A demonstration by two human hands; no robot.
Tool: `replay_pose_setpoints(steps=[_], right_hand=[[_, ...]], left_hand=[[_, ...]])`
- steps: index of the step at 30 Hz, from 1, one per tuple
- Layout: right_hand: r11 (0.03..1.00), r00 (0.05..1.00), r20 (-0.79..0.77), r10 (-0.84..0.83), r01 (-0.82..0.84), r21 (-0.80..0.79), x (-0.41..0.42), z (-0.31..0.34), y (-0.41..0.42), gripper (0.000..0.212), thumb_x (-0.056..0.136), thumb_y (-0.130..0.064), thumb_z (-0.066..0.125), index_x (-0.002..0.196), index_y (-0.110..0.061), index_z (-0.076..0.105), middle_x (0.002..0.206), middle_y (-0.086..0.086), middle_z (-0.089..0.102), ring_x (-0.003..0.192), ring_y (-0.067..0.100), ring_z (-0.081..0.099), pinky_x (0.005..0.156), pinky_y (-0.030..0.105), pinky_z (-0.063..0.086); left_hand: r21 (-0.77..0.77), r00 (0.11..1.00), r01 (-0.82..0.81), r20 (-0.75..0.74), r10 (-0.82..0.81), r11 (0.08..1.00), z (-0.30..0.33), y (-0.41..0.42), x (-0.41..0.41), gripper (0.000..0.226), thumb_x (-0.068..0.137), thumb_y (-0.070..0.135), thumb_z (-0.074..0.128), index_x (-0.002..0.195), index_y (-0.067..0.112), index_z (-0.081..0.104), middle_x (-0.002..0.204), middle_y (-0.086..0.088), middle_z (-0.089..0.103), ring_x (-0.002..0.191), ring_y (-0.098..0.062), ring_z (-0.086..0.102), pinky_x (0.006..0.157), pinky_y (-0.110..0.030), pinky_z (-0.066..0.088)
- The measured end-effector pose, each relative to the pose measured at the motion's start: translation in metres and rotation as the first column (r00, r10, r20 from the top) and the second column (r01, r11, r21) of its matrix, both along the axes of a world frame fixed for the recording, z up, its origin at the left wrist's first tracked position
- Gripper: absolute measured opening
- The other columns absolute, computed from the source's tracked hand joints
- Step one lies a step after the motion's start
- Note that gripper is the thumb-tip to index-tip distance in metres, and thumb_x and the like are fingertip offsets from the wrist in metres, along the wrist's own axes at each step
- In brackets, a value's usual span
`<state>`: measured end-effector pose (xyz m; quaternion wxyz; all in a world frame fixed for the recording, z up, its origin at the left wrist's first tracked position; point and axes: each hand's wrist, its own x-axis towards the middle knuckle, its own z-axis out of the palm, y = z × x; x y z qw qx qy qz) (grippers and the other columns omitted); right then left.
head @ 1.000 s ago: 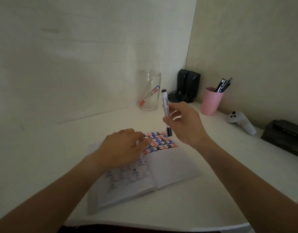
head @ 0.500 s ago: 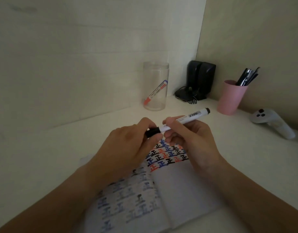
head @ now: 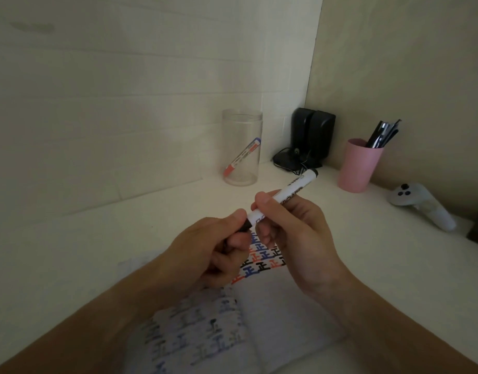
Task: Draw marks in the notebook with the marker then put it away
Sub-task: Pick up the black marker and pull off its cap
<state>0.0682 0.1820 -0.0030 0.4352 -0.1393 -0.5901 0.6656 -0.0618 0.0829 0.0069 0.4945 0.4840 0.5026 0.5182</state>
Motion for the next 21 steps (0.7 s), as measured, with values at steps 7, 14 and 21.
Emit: replay_pose_setpoints(steps=[7, 14, 21], right_hand=[[0.996, 0.996, -0.006, -0.092, 0.092, 0.009, -0.002, -0.001, -0.006, 0.037, 0.087, -0.023, 0.067, 0.083, 0.014, 0.068, 0.058, 0.015, 0.055, 0.048, 0.015, 0.048, 0.047, 0.023, 0.043], [0.982, 0.982, 0.048, -0.181, 0.183, -0.041, -0.006, -0.001, -0.014, 0.027, 0.093, -0.02, 0.065, 0.077, -0.001, 0.073, 0.054, 0.009, 0.054, 0.043, 0.012, 0.046, 0.045, 0.02, 0.041], [0.972, 0.978, -0.123, -0.171, 0.147, -0.181, 0.006, 0.013, 0.003, 0.028, 0.096, -0.015, 0.06, 0.071, -0.007, 0.071, 0.058, 0.007, 0.054, 0.05, 0.014, 0.044, 0.048, 0.025, 0.035]], left_hand=[[0.386, 0.264, -0.051, -0.884, 0.385, 0.921, 0.006, -0.004, -0.009, 0.081, 0.106, 0.041, -0.002, 0.09, 0.011, 0.071, 0.054, 0.004, 0.036, 0.044, -0.013, 0.012, 0.045, -0.019, 0.007], [0.466, 0.132, -0.076, -0.871, 0.473, 0.881, 0.006, -0.005, -0.006, 0.061, 0.107, 0.032, 0.008, 0.074, 0.014, 0.056, 0.049, 0.005, 0.027, 0.04, -0.014, 0.013, 0.044, -0.024, 0.01], [0.169, 0.995, -0.048, 0.095, 0.032, 0.985, 0.009, -0.013, -0.033, 0.047, 0.096, 0.044, 0.041, 0.053, 0.024, 0.042, 0.04, 0.011, 0.023, 0.033, -0.011, 0.009, 0.041, -0.027, 0.006]])
